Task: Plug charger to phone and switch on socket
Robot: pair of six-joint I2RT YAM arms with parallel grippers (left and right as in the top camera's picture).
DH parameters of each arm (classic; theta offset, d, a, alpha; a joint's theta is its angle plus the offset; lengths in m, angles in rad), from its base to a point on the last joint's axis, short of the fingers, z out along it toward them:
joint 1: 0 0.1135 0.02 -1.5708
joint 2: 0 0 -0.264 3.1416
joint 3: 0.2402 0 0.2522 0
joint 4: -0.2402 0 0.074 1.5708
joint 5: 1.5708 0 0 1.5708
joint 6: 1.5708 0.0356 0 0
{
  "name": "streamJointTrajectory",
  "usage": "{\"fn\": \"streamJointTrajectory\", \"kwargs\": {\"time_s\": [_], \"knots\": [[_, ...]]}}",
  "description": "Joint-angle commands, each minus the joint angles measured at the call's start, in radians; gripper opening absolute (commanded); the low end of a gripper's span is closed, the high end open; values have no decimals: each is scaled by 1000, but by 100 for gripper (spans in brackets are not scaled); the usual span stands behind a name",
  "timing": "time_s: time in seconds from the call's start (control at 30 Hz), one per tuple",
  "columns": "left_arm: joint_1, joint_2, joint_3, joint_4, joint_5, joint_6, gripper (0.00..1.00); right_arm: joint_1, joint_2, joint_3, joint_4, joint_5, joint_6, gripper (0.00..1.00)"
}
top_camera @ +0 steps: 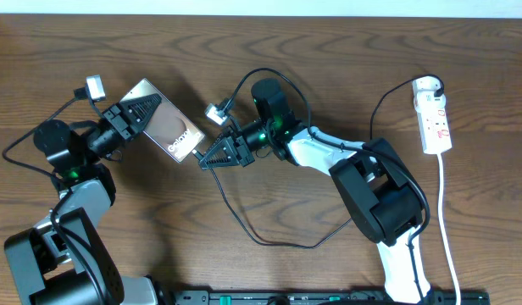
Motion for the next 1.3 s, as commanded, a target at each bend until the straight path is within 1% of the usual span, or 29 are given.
{"fn": "streamJointTrajectory", "kwargs": {"time_s": [0.0, 0.2, 0.47, 0.73, 0.83, 1.27], "knots": [[-24, -7, 5, 3, 68, 10, 7, -6, -2, 12, 14, 37, 10, 1], [-24, -7, 5, 3, 97, 22, 7, -6, -2, 12, 14, 42, 25, 1], [-24, -7, 5, 3, 104, 21, 7, -6, -2, 12, 82, 52, 111, 1], [-24, -7, 5, 3, 104, 20, 8, -6, -2, 12, 82, 82, 127, 1], [-24, -7, 5, 3, 104, 17, 7, -6, -2, 12, 82, 105, 167, 1], [-24, -7, 5, 3, 115, 14, 8, -6, -2, 12, 82, 127, 186, 1]]}}
